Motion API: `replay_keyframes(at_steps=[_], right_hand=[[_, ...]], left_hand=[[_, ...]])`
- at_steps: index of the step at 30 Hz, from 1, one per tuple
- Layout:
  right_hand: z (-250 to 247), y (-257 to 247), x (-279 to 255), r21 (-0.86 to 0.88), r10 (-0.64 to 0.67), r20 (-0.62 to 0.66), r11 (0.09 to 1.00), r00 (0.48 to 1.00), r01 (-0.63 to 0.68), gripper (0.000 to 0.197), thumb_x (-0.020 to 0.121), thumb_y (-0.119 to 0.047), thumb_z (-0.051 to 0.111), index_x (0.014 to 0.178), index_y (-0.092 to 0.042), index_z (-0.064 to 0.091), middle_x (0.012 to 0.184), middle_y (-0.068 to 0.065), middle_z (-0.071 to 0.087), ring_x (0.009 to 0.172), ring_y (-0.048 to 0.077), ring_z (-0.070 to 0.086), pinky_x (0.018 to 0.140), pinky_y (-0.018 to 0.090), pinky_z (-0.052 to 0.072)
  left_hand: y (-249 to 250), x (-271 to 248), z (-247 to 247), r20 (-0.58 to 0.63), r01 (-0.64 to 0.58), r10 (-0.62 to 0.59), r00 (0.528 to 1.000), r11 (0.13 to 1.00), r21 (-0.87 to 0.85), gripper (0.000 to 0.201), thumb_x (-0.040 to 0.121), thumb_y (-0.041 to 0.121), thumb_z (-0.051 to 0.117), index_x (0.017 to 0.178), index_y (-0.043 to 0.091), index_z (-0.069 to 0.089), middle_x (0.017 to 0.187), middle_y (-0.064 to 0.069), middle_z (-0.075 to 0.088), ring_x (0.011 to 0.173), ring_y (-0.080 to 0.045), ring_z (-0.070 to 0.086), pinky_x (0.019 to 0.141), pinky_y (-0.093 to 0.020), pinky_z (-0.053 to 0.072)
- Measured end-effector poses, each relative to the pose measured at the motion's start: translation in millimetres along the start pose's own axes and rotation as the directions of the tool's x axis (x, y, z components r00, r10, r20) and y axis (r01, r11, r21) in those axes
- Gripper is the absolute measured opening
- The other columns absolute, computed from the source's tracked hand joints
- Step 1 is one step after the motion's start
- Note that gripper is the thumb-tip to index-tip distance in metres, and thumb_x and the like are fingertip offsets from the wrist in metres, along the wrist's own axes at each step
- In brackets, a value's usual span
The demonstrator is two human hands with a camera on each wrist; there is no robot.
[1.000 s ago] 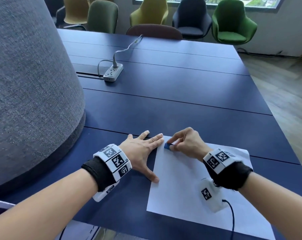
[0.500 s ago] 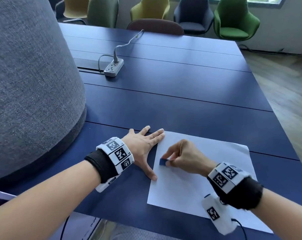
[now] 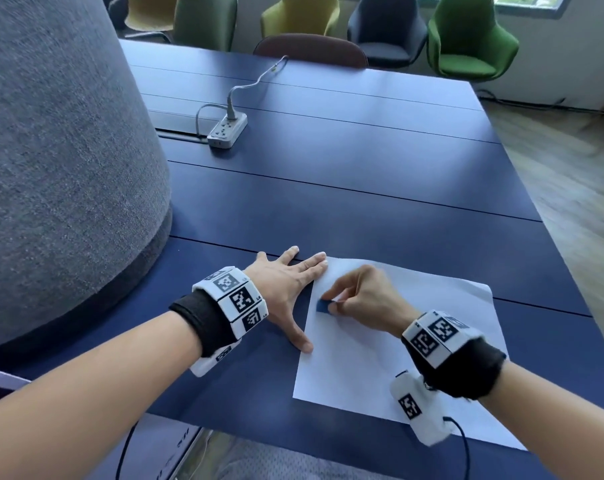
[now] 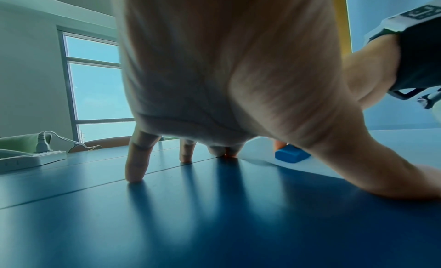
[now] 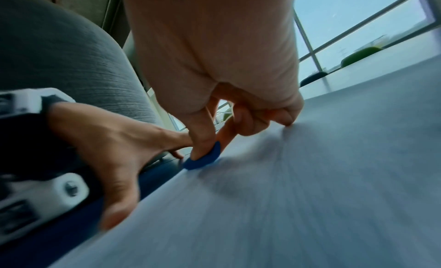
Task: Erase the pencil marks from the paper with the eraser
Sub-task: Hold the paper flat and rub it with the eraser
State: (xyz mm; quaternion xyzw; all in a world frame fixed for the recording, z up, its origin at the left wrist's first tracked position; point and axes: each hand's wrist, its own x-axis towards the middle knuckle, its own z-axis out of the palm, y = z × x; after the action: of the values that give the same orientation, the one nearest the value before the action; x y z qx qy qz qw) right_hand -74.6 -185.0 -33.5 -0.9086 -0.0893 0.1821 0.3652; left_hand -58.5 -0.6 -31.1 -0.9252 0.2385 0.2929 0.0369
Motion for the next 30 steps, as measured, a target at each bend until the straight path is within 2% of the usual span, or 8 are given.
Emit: replay_keyframes(at_steps=[3,5,9,14,18,23,27,30], right_hand=[[5.4,1.5,-14.8,-0.014,-0.024,0.164,1.0,0.986,0.026,0.019,0.073,-0.01,0.072,0.077,-0.028,0.076,0.059,-0.009,0.063,0.051,0.0,0.052,0.055,0.014,0.04],[6.5,0.8,-19.3,-0.022,-0.034,0.235,0.999,0.971,0.04,0.018,0.074,-0.009,0.071,0.081,-0.025,0.077,0.059,-0.009,0.062,0.051,0.0,0.052,0.053,0.012,0.038],[4.8,4.9,-9.6,0.031,-0.025,0.027,0.999,0.999,0.025,0.017,0.074,-0.009,0.073,0.082,-0.024,0.077,0.066,-0.001,0.068,0.054,0.004,0.054,0.055,0.014,0.041],[5.3,0.6,-20.7,-0.063,-0.041,0.273,0.996,0.961,0.061,0.017,0.074,-0.011,0.072,0.085,-0.024,0.077,0.061,-0.008,0.063,0.051,0.0,0.052,0.054,0.013,0.038],[5.0,1.0,-12.0,-0.001,-0.042,0.065,0.999,0.997,0.042,0.017,0.074,-0.009,0.072,0.083,-0.022,0.078,0.06,-0.01,0.063,0.048,-0.003,0.052,0.053,0.011,0.04],[8.8,-3.0,-24.2,-0.065,-0.056,0.291,0.995,0.955,0.078,0.014,0.075,-0.016,0.073,0.086,-0.024,0.077,0.07,-0.002,0.07,0.056,0.002,0.055,0.055,0.012,0.04],[10.9,0.1,-10.8,-0.012,-0.074,0.104,0.997,0.992,0.076,0.015,0.073,-0.013,0.073,0.081,-0.025,0.078,0.063,-0.007,0.066,0.05,0.0,0.054,0.057,0.015,0.04],[14.2,2.6,-13.3,0.003,-0.086,0.105,0.996,0.991,0.086,0.015,0.073,-0.013,0.072,0.08,-0.025,0.077,0.062,-0.007,0.066,0.051,0.001,0.054,0.055,0.016,0.041]], left_hand=[[-1.2,0.8,0.6,-0.001,-0.001,0.001,1.0,1.0,-0.002,0.143,0.051,0.084,0.069,0.152,0.033,-0.018,0.155,0.026,-0.025,0.148,-0.022,-0.018,0.111,-0.064,0.011],[-1.6,1.1,1.6,-0.003,-0.002,0.002,1.0,1.0,0.0,0.143,0.051,0.084,0.069,0.152,0.033,-0.019,0.155,0.026,-0.025,0.148,-0.022,-0.019,0.111,-0.065,0.011],[-2.1,1.6,0.9,0.007,0.001,-0.001,1.0,1.0,-0.008,0.144,0.049,0.085,0.069,0.152,0.033,-0.019,0.154,0.027,-0.026,0.147,-0.022,-0.019,0.111,-0.064,0.01],[-1.4,1.4,1.5,0.008,0.002,-0.002,1.0,1.0,-0.003,0.144,0.051,0.084,0.069,0.151,0.033,-0.021,0.154,0.026,-0.026,0.147,-0.022,-0.02,0.111,-0.064,0.009],[-1.7,2.0,0.9,0.015,0.001,-0.001,1.0,1.0,-0.01,0.144,0.05,0.084,0.069,0.151,0.034,-0.02,0.154,0.027,-0.027,0.147,-0.021,-0.02,0.111,-0.065,0.008],[-2.3,2.1,3.3,0.004,-0.003,0.003,1.0,1.0,-0.012,0.145,0.049,0.085,0.069,0.151,0.034,-0.02,0.154,0.027,-0.026,0.147,-0.022,-0.02,0.11,-0.066,0.007],[-2.2,-0.3,1.4,-0.006,0.005,-0.006,1.0,1.0,-0.02,0.143,0.05,0.085,0.068,0.152,0.033,-0.019,0.155,0.025,-0.026,0.148,-0.021,-0.019,0.112,-0.064,0.01],[0.4,-10.4,8.5,-0.091,-0.01,0.012,0.996,1.0,0.016,0.139,0.053,0.086,0.066,0.154,0.03,-0.011,0.159,0.019,-0.021,0.149,-0.02,-0.012,0.111,-0.06,0.019]])
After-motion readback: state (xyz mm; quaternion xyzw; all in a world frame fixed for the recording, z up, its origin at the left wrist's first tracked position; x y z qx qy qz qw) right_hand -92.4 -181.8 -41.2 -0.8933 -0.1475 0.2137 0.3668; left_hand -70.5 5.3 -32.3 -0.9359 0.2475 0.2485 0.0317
